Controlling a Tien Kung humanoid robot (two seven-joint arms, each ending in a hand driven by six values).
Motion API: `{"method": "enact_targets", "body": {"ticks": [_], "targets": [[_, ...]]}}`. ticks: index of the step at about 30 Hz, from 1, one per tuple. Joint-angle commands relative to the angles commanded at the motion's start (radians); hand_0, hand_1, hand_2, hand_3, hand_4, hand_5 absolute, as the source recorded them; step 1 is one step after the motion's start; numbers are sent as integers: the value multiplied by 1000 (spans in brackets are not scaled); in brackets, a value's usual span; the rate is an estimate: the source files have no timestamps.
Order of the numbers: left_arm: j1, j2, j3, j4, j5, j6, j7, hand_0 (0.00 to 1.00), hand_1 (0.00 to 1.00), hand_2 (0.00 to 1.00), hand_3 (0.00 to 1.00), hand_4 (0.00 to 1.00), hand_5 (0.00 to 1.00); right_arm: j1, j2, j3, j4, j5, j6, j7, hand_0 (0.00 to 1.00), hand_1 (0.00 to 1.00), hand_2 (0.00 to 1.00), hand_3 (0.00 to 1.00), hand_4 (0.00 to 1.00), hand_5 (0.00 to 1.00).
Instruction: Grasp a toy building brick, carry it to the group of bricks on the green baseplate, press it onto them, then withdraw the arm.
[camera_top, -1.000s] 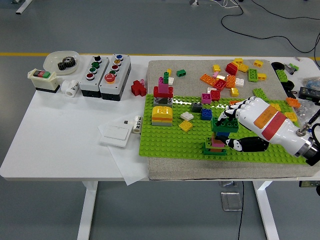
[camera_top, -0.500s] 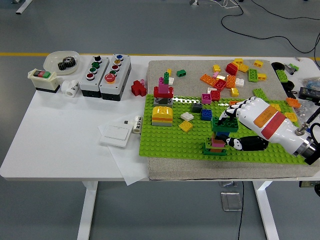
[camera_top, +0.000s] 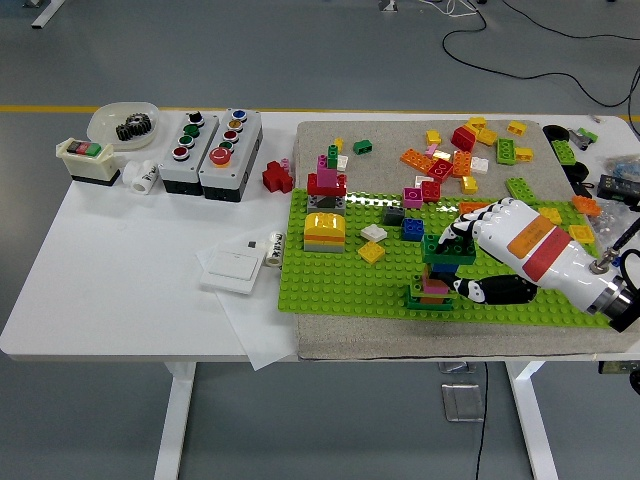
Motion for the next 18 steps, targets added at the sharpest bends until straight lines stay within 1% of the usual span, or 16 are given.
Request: {"method": "enact_targets", "body": {"ticks": [18], "targets": [[9, 0, -10, 2, 15, -3, 3, 376, 514, 616, 775, 785, 904, 9, -7, 21, 31, 16, -24, 5, 346, 469, 534, 537, 700, 363]]}}
